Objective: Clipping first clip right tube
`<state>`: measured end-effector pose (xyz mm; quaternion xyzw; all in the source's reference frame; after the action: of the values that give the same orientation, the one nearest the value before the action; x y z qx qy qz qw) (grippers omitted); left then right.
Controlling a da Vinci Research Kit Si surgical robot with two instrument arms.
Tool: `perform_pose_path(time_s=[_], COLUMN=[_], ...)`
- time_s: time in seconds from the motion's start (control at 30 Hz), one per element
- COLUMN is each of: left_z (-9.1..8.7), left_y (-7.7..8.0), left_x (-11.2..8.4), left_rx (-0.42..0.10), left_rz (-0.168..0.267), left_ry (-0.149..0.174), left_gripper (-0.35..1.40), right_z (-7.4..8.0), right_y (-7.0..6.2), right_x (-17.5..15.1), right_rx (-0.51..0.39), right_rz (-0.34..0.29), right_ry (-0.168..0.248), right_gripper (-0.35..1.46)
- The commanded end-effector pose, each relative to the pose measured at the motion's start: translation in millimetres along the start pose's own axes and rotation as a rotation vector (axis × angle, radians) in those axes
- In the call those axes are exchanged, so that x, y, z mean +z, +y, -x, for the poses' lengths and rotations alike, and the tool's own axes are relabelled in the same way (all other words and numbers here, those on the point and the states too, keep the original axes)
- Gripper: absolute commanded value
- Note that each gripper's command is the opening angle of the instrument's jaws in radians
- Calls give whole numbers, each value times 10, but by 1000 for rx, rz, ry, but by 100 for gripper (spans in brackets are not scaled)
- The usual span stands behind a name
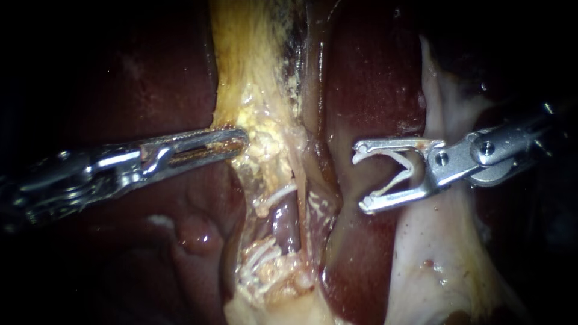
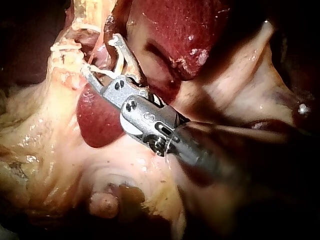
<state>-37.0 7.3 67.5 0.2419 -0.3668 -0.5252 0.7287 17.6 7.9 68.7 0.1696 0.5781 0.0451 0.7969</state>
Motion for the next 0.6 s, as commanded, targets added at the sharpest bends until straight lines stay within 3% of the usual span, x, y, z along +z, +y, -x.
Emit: perform_pose_path(time_s=[0.03,0.13,0.27,0.47,0.6], left_z=[0,4,16,33,39], left_y=[0,-2,-9,-25,-38], left_x=[0,-8,-33,-70,-83], left_rx=[0,-2,-9,-22,-18], left_rz=[0,-4,3,6,1], left_ry=[0,3,6,-23,-34], left_gripper=[-35,-35,-35,-35,-35], right_z=[0,2,11,37,55], right_y=[0,-2,-9,-28,-37], right_x=[0,2,14,59,90], right_rx=[0,-2,31,175,266], right_rz=[0,1,-19,-82,-117], right_ry=[0,-1,5,13,10], right_gripper=[60,60,60,60,60])
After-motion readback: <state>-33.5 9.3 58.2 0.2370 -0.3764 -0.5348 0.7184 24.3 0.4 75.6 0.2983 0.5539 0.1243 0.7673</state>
